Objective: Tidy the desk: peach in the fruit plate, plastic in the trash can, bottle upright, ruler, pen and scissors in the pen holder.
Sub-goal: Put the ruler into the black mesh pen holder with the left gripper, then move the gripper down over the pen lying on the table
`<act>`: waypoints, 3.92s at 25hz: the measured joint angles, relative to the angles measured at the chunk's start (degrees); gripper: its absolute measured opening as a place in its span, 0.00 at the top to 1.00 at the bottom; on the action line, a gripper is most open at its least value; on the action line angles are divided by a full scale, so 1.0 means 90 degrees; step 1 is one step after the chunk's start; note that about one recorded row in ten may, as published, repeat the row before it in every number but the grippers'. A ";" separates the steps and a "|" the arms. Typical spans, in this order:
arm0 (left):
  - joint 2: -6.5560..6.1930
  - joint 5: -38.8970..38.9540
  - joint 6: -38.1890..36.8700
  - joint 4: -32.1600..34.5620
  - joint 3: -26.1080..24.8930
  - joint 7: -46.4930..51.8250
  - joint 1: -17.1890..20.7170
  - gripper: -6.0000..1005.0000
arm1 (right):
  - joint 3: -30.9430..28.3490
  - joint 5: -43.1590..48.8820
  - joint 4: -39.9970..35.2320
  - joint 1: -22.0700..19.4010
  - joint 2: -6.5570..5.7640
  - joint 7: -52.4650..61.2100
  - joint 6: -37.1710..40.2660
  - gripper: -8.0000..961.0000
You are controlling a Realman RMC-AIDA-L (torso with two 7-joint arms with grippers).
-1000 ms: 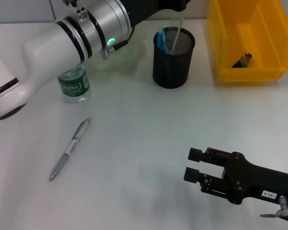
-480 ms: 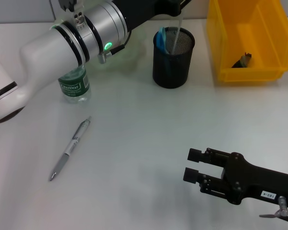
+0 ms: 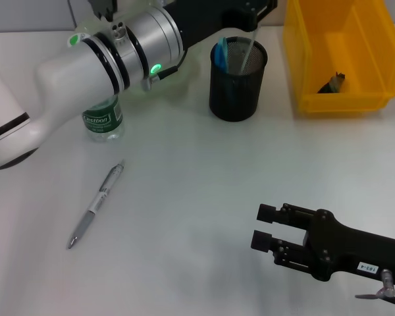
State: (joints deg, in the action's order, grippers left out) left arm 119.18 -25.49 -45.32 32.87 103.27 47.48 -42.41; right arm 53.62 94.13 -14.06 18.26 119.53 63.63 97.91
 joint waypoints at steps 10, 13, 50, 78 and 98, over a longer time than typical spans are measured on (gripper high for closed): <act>0.0000 0.0001 0.0035 0.0016 0.0049 -0.0010 -0.0020 0.46 | 0.0000 0.0000 0.0000 0.0011 0.0000 0.0000 0.0022 0.35; 0.0000 0.0001 0.0043 0.0021 0.0049 -0.0011 -0.0019 0.43 | 0.0000 0.0000 0.0008 0.0012 0.0000 0.0000 0.0023 0.35; -0.0590 -0.7327 -0.4927 0.2387 -0.3669 0.4941 0.1414 0.36 | -0.0015 -0.0017 -0.0188 0.0139 -0.0049 0.0022 0.0186 0.35; -0.0087 -1.3184 -0.5546 0.4416 -0.3894 1.1539 0.0364 0.37 | -0.0088 -0.0027 -0.0227 0.0003 -0.0033 -0.0165 -0.0182 0.35; -0.0048 -1.4391 -0.4896 0.2516 -0.3612 1.1936 -0.0703 0.37 | -0.0231 -0.0068 -0.0197 0.0121 -0.0024 -0.0322 -0.0554 0.36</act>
State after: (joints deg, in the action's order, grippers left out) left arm 118.74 -155.01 -89.39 55.51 70.76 154.90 -48.74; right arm 51.54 93.52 -15.83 19.35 119.31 60.74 92.92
